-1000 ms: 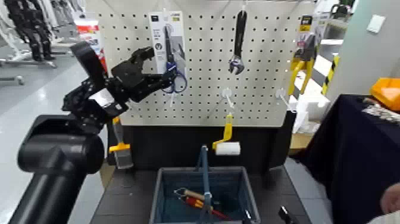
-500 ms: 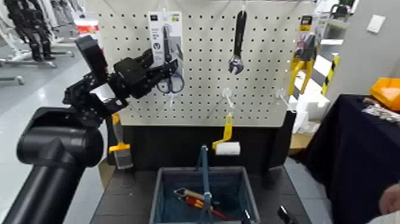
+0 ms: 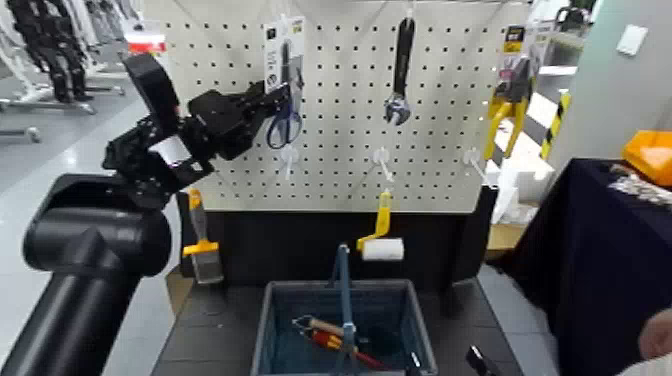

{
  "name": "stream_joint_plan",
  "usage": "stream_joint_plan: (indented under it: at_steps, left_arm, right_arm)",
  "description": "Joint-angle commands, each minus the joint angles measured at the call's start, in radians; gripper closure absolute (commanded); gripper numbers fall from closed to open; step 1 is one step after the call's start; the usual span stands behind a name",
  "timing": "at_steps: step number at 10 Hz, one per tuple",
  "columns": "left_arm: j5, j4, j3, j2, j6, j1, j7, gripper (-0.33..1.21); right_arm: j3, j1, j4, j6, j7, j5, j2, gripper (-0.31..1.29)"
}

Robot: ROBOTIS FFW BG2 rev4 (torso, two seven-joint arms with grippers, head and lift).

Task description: Put the blue scissors into the crate.

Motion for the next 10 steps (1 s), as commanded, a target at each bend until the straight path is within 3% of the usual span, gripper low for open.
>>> stream_joint_plan:
  at_steps: [1, 7, 10]
  left_arm:
    - [-0.001, 0.003, 0.002, 0.000, -0.001, -0.003, 0.003, 1.10]
    - [0.019, -0.129, -0.003, -0.001, 0.005, 0.003, 0.012, 1.10]
    - [0.025, -0.135, -0.008, -0.009, 0.019, 0.008, 0.010, 1.10]
  right_arm:
    - [0.000, 0.000, -0.001, 0.002, 0.000, 0.000, 0.001, 0.18]
    - [0.000, 0.002, -0.001, 0.006, 0.000, 0.000, 0.001, 0.18]
    - [0.002, 0.000, -0.001, 0.006, 0.000, 0.000, 0.000, 0.18]
